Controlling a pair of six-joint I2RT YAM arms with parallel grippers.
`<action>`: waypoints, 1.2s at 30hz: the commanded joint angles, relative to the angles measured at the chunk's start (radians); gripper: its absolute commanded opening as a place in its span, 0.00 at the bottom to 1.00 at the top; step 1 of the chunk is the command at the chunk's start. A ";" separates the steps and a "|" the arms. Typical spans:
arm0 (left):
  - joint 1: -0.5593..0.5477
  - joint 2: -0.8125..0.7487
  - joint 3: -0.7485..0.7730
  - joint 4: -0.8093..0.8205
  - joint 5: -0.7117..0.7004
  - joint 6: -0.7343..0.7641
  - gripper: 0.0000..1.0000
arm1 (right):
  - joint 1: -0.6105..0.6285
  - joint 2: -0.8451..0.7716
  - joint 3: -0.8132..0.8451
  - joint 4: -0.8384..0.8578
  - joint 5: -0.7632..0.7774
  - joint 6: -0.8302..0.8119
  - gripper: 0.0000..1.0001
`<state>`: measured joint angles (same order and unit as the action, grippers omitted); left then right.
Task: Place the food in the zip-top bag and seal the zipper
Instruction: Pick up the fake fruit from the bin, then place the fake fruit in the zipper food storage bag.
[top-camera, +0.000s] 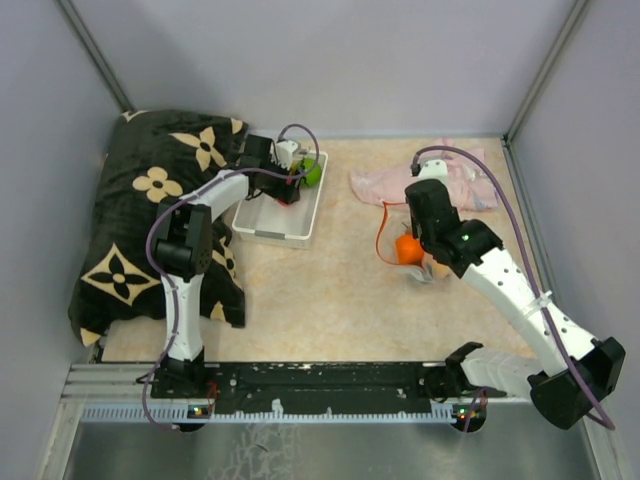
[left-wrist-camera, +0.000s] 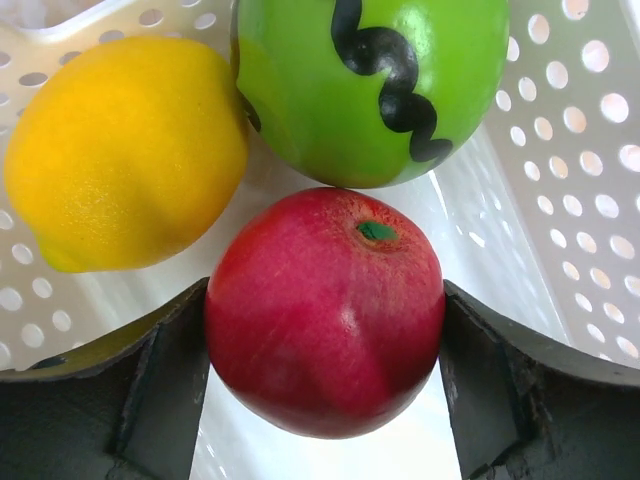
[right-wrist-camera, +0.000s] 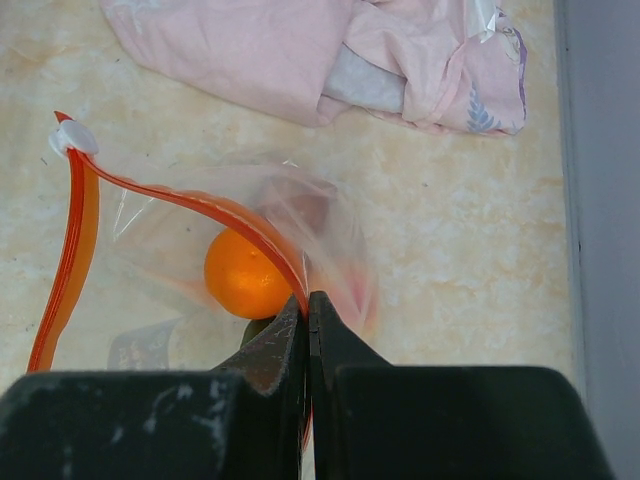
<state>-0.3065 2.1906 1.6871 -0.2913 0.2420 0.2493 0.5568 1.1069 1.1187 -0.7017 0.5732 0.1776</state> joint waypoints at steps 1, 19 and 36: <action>0.004 -0.011 0.019 -0.014 0.022 0.018 0.75 | -0.008 -0.006 -0.009 0.038 0.001 -0.003 0.00; -0.007 -0.509 -0.442 0.232 0.058 -0.368 0.61 | -0.008 -0.026 -0.006 0.047 -0.013 0.011 0.00; -0.288 -0.933 -0.823 0.599 0.088 -0.587 0.63 | -0.007 -0.001 0.046 0.039 -0.059 0.035 0.00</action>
<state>-0.5426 1.3079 0.8803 0.2138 0.3401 -0.3237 0.5560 1.1069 1.1076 -0.6945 0.5247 0.1959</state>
